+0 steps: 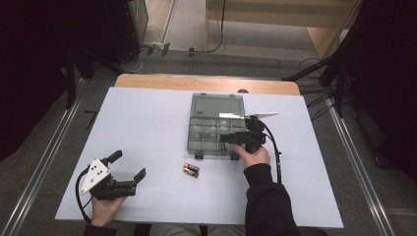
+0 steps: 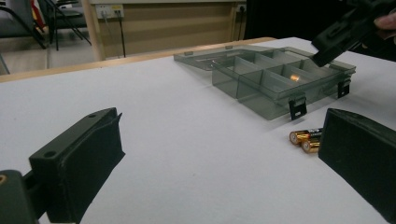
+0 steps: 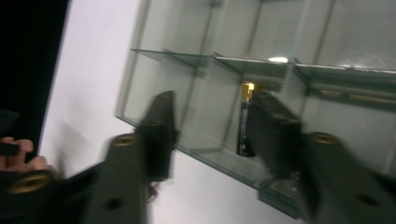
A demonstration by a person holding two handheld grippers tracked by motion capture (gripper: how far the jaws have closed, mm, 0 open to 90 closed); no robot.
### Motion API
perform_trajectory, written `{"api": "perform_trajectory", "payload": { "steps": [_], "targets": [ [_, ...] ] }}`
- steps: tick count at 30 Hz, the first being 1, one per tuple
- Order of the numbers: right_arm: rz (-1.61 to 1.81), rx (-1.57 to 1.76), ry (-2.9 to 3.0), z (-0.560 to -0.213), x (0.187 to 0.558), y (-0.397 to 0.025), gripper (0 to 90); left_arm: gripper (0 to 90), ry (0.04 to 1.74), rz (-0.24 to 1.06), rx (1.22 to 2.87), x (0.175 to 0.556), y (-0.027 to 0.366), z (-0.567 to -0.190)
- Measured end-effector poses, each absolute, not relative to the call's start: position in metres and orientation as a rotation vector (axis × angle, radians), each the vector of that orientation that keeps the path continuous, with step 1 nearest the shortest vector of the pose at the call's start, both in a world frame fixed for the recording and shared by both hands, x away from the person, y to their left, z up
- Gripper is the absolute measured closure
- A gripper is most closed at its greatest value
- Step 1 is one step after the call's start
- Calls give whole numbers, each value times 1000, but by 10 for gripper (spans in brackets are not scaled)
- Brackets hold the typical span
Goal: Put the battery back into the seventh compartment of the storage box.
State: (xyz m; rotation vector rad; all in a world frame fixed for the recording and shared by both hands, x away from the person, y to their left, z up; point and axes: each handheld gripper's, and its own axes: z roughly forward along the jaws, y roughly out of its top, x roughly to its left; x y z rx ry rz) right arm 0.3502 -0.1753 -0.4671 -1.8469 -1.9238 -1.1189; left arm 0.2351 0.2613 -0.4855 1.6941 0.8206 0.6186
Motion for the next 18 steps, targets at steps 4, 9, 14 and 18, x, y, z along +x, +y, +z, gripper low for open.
{"api": "perform_trajectory", "payload": {
  "steps": [4, 9, 14, 18],
  "targets": [
    [-1192, -1804, -2021, -457, 343, -172, 124, 0, 822, 617, 1693, 236, 262, -486],
    [-1298, -1639, -2190, -440, 324, -162, 0, 0, 821, 619, 1693, 235, 261, -486],
    [-1338, -1525, -2297, -430, 312, -151, 0, 0, 822, 618, 1695, 235, 261, -486],
    [-1332, -1405, -2374, -426, 306, -140, 0, 0, 819, 621, 1696, 235, 261, -485]
  ]
}}
